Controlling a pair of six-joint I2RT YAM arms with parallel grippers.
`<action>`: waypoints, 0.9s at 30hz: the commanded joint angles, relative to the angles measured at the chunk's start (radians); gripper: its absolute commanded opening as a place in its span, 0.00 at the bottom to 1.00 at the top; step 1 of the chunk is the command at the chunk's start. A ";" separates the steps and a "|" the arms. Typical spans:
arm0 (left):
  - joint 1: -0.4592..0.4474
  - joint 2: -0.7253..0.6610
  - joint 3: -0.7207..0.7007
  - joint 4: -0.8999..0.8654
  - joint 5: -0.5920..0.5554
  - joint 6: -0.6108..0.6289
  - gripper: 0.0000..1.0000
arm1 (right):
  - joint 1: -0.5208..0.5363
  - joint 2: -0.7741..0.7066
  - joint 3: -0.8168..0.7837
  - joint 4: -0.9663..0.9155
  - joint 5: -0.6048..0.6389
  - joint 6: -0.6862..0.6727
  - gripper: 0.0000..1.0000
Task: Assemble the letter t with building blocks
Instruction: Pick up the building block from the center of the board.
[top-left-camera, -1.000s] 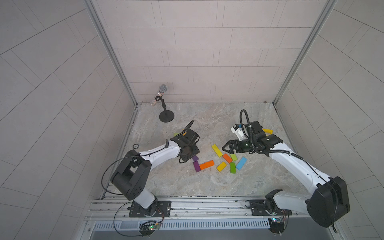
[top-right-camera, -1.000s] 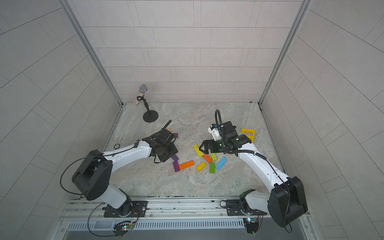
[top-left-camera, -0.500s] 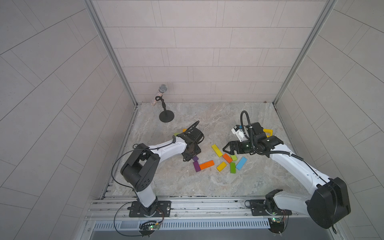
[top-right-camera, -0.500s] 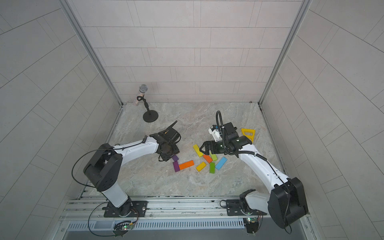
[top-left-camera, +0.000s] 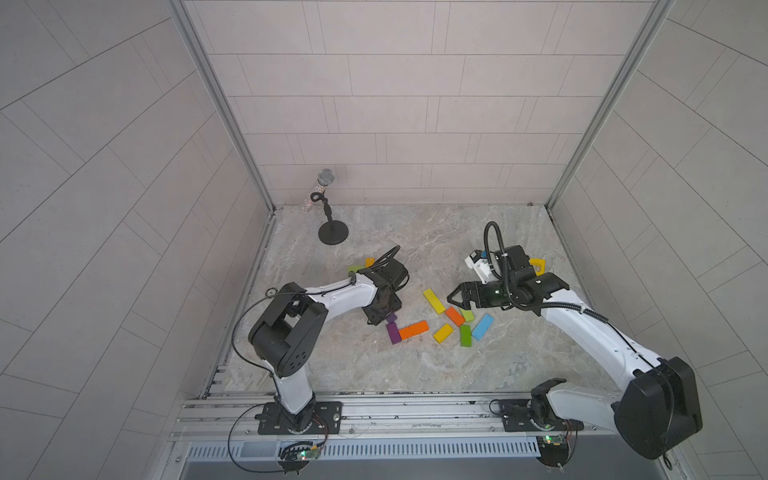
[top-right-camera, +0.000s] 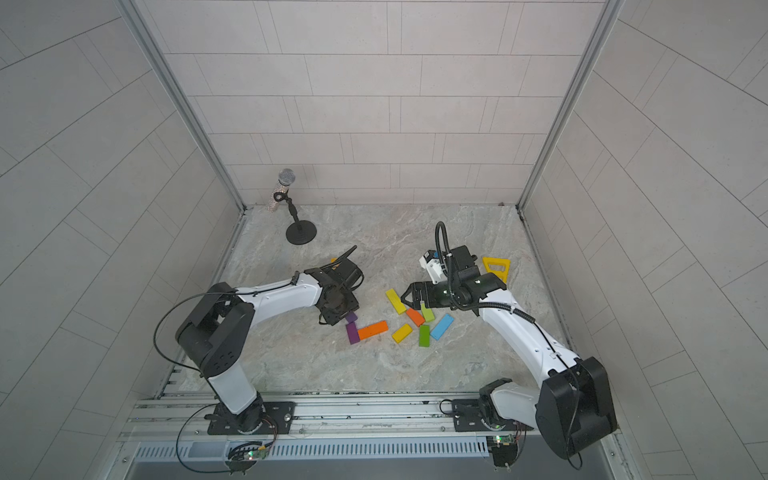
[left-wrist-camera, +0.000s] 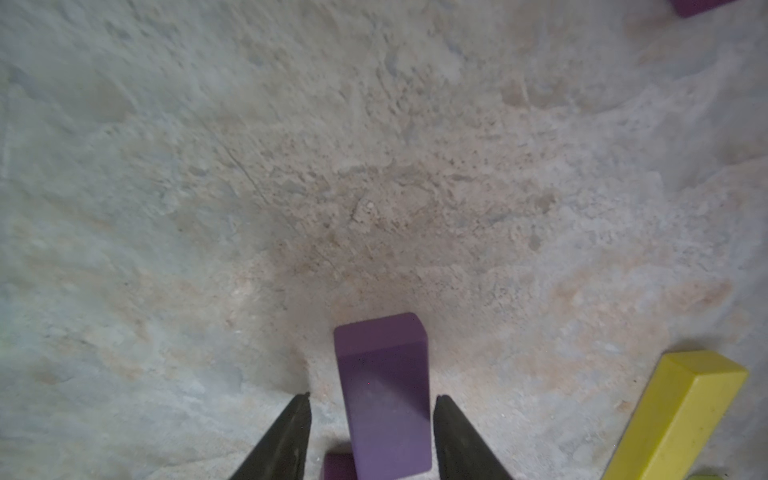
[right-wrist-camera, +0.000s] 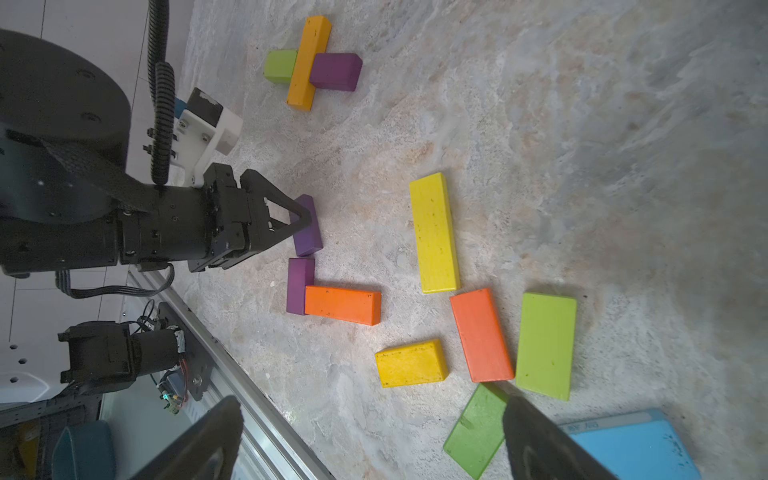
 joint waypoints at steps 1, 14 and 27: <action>-0.006 0.014 0.013 -0.013 -0.028 -0.016 0.52 | -0.007 -0.030 -0.014 0.006 -0.014 -0.018 1.00; -0.009 0.053 0.025 -0.021 -0.007 0.016 0.37 | -0.027 -0.040 -0.021 0.006 -0.027 -0.018 1.00; 0.090 -0.094 -0.068 -0.014 -0.016 0.271 0.13 | -0.028 -0.008 0.037 -0.031 -0.009 -0.004 1.00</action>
